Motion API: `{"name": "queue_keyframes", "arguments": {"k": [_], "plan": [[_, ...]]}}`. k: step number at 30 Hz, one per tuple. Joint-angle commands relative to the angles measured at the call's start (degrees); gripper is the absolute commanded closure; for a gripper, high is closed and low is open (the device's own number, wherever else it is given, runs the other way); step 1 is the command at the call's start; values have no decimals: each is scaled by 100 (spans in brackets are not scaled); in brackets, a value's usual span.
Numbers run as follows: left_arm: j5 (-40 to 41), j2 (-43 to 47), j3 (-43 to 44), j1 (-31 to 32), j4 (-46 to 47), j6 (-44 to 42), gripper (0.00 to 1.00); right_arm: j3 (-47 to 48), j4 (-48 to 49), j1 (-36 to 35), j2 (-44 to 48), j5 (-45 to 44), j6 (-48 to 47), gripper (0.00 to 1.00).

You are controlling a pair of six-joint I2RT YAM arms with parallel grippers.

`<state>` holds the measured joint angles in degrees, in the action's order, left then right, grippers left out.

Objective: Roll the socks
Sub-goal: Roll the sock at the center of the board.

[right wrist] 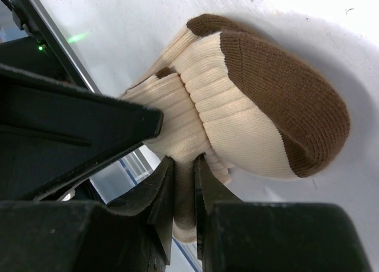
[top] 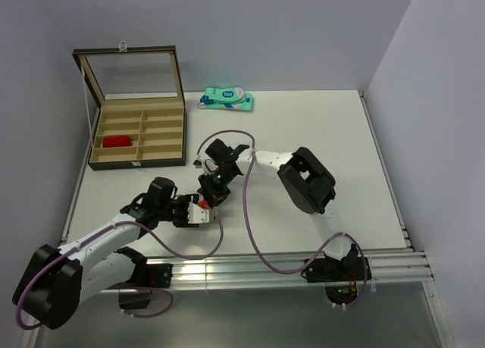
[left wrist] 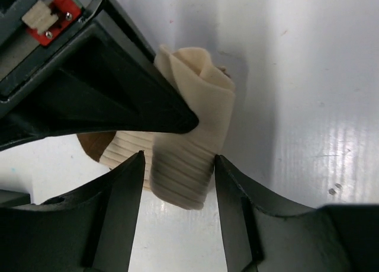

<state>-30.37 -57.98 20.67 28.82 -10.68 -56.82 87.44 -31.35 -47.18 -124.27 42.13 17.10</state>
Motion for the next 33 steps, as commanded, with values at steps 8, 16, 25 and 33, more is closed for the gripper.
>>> {"name": "queue_keyframes", "arguments": {"k": [8, 16, 25, 33], "plan": [[427, -170, -326, 98, 830, -66, 49, 151, -196, 104, -256, -223, -111, 95], [32, -407, 94, 133, 260, 144, 68, 107, -152, 104, -274, -337, -58, 94], [-540, -882, 816, 133, -1110, 75, 96, -165, 147, 104, -63, -714, 170, 81], [-821, -1260, 1079, 98, -1911, -365, 100, -1113, 920, 112, 1017, -2153, 741, 55]]}}
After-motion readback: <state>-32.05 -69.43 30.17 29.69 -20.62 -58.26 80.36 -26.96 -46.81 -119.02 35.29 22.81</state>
